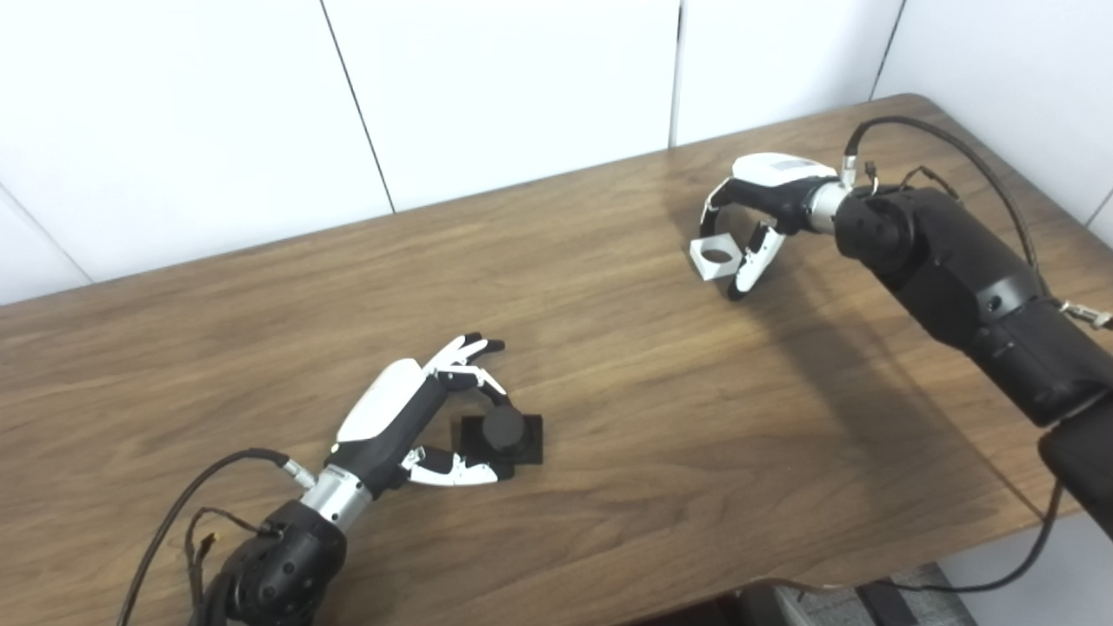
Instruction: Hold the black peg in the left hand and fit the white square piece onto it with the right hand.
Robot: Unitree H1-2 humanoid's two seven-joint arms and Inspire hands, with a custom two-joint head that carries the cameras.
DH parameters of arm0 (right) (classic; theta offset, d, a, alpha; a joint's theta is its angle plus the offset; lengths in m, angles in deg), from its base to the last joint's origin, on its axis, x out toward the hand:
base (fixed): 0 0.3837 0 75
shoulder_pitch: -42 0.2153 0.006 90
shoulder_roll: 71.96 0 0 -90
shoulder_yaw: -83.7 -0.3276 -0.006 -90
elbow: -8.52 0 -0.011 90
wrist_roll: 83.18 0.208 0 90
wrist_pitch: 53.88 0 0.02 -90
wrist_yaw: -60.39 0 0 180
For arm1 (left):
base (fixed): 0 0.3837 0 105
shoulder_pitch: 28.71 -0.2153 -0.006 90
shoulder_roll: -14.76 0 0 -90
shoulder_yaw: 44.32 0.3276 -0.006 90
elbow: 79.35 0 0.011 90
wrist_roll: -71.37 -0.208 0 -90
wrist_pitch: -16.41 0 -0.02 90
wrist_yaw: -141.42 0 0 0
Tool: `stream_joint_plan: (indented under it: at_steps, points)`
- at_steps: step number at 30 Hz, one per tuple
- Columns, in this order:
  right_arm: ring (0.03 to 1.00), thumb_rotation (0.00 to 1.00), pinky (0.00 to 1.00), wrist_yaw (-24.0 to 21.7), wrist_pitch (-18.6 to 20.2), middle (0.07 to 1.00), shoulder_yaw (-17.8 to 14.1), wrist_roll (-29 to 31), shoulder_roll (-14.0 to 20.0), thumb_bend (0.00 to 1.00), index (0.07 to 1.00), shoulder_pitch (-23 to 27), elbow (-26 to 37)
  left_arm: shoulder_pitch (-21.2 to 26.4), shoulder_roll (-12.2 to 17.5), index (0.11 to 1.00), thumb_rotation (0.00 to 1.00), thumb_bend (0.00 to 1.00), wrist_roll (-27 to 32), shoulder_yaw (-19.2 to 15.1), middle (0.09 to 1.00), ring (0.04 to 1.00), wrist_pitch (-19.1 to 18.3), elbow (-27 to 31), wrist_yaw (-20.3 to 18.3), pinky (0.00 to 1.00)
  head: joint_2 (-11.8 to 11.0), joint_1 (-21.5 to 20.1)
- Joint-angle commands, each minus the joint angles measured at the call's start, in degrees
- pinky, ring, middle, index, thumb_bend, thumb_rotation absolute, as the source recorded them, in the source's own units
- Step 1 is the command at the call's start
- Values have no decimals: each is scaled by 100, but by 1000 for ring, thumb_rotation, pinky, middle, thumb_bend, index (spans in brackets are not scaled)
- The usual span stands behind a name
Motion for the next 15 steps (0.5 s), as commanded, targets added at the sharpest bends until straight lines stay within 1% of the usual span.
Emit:
stream_joint_plan:
  at_steps: [1, 6, 13, 15]
  points:
    - [866, 142, 885, 300, -74, 820, -111, -149, 79, 526, 498, 126, -5, -64, 129, 493, 90, 515, -85, 9, 929, 987, -118, 39, -151, 869, 6, 1]
    - [849, 137, 869, 439, -130, 801, -114, -167, 87, 516, 489, 101, -39, -67, 130, 493, 90, 515, -93, 4, 926, 985, -45, 5, -110, 870, 8, 4]
    - [824, 132, 831, 581, -245, 772, -120, -174, 107, 516, 486, 84, -54, -66, 127, 493, 90, 515, -113, 3, 930, 989, -181, 94, -168, 869, 40, 46]
    - [824, 133, 833, 601, -253, 771, -117, -194, 110, 516, 486, 86, -59, -63, 128, 493, 90, 515, -132, 7, 931, 989, -195, 98, -162, 869, 43, 42]
